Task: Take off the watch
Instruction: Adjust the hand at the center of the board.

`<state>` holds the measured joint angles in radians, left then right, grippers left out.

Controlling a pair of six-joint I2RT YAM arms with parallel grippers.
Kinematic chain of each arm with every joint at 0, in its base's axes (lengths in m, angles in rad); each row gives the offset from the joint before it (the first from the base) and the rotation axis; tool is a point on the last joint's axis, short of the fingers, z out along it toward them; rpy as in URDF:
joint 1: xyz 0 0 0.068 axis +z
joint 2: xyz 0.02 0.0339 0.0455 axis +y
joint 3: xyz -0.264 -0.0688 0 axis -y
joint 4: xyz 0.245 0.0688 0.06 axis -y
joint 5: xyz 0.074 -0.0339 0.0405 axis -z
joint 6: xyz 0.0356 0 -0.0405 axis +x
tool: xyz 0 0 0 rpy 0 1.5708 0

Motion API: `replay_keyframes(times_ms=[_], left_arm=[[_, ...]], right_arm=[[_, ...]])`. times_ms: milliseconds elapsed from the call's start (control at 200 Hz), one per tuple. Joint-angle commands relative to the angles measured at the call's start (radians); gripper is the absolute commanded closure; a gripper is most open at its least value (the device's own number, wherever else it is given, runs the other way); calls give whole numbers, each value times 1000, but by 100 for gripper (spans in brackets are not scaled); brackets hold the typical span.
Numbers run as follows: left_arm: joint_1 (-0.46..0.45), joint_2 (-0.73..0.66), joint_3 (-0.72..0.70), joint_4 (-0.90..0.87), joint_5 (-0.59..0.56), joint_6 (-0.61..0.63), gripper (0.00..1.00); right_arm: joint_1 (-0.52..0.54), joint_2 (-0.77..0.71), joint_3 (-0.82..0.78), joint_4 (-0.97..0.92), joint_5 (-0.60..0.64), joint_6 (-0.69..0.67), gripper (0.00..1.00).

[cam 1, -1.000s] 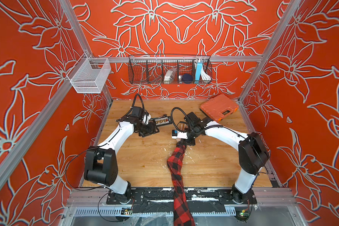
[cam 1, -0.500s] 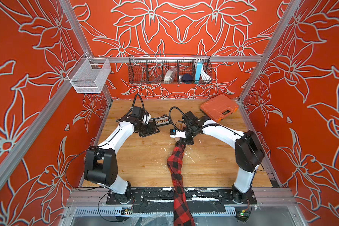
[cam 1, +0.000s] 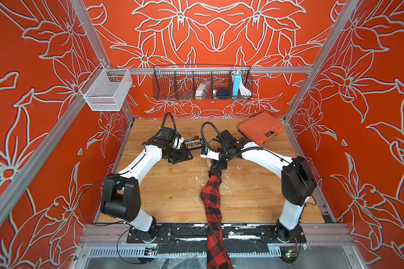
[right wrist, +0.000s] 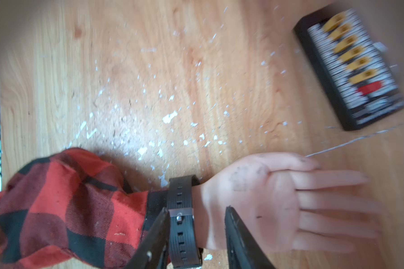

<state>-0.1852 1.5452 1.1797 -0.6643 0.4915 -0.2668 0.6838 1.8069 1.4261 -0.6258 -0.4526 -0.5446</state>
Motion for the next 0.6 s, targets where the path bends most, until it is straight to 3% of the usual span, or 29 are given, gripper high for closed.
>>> replay_keyframes(times_ms=[0, 185, 365, 465, 596], left_arm=[[-26, -5, -5, -2, 2, 43, 36], [-115, -28, -4, 63, -16, 111, 37], [-236, 0, 47, 86, -80, 248, 39], [-245, 72, 124, 35, -120, 191, 44], [-252, 145, 145, 35, 19, 95, 44]], right_arm=[[-24, -81, -39, 92, 22, 182, 57], [-114, -183, -165, 194, 17, 497, 56], [-162, -217, -202, 117, 29, 732, 57], [-164, -235, -237, 107, 32, 820, 54], [-166, -229, -278, 117, 11, 905, 49]])
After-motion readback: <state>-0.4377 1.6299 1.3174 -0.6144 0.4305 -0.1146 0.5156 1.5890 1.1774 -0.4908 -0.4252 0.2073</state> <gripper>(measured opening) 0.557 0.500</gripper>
